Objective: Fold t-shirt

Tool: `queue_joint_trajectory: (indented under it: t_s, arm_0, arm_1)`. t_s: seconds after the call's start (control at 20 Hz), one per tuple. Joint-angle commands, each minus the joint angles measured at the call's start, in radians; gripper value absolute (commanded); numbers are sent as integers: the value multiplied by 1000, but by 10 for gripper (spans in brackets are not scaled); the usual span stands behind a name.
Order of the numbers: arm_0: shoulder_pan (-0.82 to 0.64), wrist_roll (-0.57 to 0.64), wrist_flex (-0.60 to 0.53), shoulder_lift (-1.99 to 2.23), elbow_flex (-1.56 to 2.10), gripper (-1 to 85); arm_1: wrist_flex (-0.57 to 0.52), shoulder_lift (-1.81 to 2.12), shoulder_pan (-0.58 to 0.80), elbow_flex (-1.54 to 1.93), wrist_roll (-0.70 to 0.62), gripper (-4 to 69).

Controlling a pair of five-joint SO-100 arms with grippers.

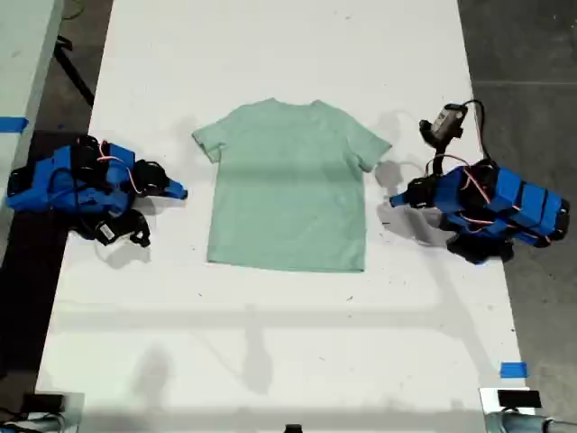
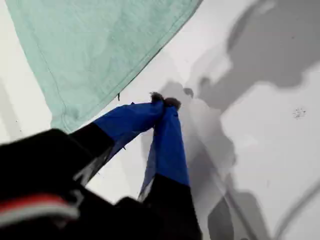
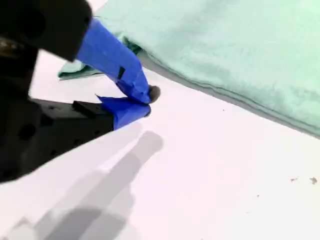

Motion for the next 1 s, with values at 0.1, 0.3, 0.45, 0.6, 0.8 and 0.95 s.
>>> queue_joint_trajectory:
  t_s: [0.1, 0.3, 0.45, 0.6, 0.8, 0.95]
  arm_0:
    - [183, -385, 28, 5, -48, 0]
    - [137, -377, 38, 3, -115, 0]
    - [109, -357, 26, -69, -210, 0]
    - [78, -311, 9, -324, -388, 0]
    - [-8, -230, -8, -509, -535, 0]
    - [-92, -146, 17, -666, -680, 0]
  arm_1:
    - [-64, 6, -149, -61, 893, -7]
    - [0, 6, -126, -106, 877, -6]
    - [49, 5, -91, -178, 831, -6]
    - [64, -38, -29, -293, 744, -6]
    - [31, -305, 9, -479, 653, -6]
    - [37, -535, 77, -663, 538, -6]
